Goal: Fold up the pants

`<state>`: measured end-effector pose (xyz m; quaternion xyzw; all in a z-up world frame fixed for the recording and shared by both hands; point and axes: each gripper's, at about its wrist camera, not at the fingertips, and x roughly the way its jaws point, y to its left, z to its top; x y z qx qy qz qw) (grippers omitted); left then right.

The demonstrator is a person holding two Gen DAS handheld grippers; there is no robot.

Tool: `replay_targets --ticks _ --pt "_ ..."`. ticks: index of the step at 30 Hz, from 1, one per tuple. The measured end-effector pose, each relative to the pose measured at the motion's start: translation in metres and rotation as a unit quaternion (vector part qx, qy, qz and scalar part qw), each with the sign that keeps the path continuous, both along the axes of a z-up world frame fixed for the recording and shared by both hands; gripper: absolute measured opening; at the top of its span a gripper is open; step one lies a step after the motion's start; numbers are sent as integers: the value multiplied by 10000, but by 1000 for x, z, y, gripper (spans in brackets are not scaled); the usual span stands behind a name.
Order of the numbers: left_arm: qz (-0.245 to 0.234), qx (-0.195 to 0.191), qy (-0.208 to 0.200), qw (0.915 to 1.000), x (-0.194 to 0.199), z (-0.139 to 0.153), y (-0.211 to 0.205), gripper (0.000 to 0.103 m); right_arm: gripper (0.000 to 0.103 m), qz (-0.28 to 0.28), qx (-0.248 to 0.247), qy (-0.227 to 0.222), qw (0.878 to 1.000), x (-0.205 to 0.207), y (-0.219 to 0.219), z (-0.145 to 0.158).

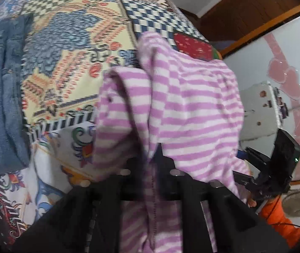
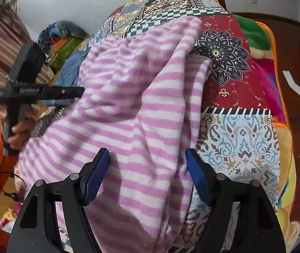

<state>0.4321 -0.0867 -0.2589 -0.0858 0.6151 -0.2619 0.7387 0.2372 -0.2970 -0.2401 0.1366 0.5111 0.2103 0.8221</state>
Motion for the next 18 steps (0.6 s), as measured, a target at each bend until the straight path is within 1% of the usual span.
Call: replay_targets --ticks 1,3,4,6,9,11,12,13,14,15,16,17,18 --pt "19 -26 -31 10000 -1 1 3 6 59 20 -82 -49 10000 -1 1 1" --pt "47 51 -115 9999 -3 2 4 6 39 19 -270 -120 9996 -3 0 1" --pt "62 51 -147 9999 -4 4 5 6 37 7 -214 -119 9997 -4 -3 1" --pt "132 73 -202 9997 -5 7 7 6 27 -50 -36 -104 9999 -7 -11 0" --pt "248 99 -413 9988 -8 19 13 6 24 -72 -162 -237 9996 -18 -17 2" --pt "327 57 -509 9982 -11 27 23 5 23 -130 -171 -235 9995 -24 -18 0" --pt "390 189 -564 9975 -11 29 27 3 24 -129 -154 -183 9996 -25 -19 -2" --pt "442 261 -582 9970 -10 29 30 3 25 -93 -165 -157 9997 -24 -18 -3" --pt "446 253 -526 9973 -9 26 34 3 27 -68 -194 -172 9996 -24 -19 -2" --pt "442 242 -445 9977 -8 23 37 3 32 -100 -199 -222 9995 -23 -22 2" --pt "414 283 -407 9979 -9 20 38 3 35 -125 -197 -235 9995 -22 -24 5" --pt "379 380 -444 9976 -11 19 37 3 40 -143 -204 -215 9995 -19 -26 9" --pt "352 434 -486 9973 -13 20 35 3 43 -196 -194 -245 9993 -16 -30 15"
